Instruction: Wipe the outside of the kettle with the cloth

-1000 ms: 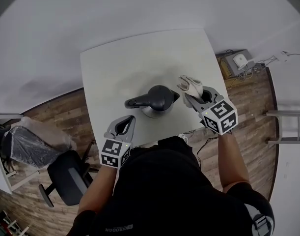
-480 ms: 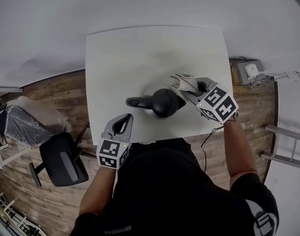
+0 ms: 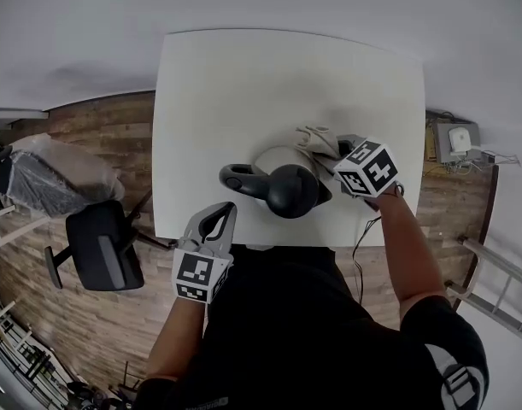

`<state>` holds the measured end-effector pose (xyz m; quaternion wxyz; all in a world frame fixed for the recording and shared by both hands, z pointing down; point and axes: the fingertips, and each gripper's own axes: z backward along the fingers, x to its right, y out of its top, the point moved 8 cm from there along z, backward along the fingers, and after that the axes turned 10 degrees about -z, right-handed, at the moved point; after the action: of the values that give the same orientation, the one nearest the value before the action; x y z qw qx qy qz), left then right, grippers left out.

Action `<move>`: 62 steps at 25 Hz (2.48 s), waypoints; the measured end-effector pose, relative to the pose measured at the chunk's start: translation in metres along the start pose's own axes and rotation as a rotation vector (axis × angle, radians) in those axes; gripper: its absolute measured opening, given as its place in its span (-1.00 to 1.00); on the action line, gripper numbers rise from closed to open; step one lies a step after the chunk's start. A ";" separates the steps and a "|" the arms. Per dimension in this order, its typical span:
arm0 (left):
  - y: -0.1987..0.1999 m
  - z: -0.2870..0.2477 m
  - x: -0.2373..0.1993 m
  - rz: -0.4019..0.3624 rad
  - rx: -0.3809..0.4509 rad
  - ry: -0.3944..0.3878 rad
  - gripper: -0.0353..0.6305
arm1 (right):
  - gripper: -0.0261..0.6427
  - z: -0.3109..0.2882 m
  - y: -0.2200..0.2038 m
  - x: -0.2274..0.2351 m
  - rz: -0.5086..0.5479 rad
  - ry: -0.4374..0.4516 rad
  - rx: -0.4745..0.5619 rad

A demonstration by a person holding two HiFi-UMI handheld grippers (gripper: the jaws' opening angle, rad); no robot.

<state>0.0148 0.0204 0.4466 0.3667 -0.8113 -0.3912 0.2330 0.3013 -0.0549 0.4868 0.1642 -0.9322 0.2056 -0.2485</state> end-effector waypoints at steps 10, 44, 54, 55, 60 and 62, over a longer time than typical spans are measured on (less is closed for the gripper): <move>-0.019 0.010 -0.003 0.082 -0.036 0.063 -0.87 | -0.63 -0.045 -0.005 0.034 -0.073 0.016 -0.064; -0.025 0.000 -0.071 -0.016 0.150 -0.140 -0.87 | -0.63 0.012 0.123 -0.122 1.094 0.143 -0.398; -0.026 0.007 -0.049 -0.060 0.129 -0.170 -0.87 | -0.63 -0.051 0.125 -0.106 1.154 0.293 -0.576; -0.031 0.006 -0.053 -0.059 0.126 -0.173 -0.87 | -0.63 -0.065 0.125 -0.104 1.157 0.309 -0.593; -0.036 0.010 -0.058 -0.019 0.113 -0.160 -0.87 | -0.63 -0.107 0.114 -0.101 1.159 0.350 -0.664; -0.038 0.013 -0.060 -0.006 0.106 -0.156 -0.88 | -0.63 -0.123 0.109 -0.098 1.162 0.349 -0.699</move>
<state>-0.0468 -0.0059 0.4734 0.3783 -0.7688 -0.4083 0.3148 0.1257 -0.1278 0.5044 -0.0745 -0.6158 0.7620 -0.1860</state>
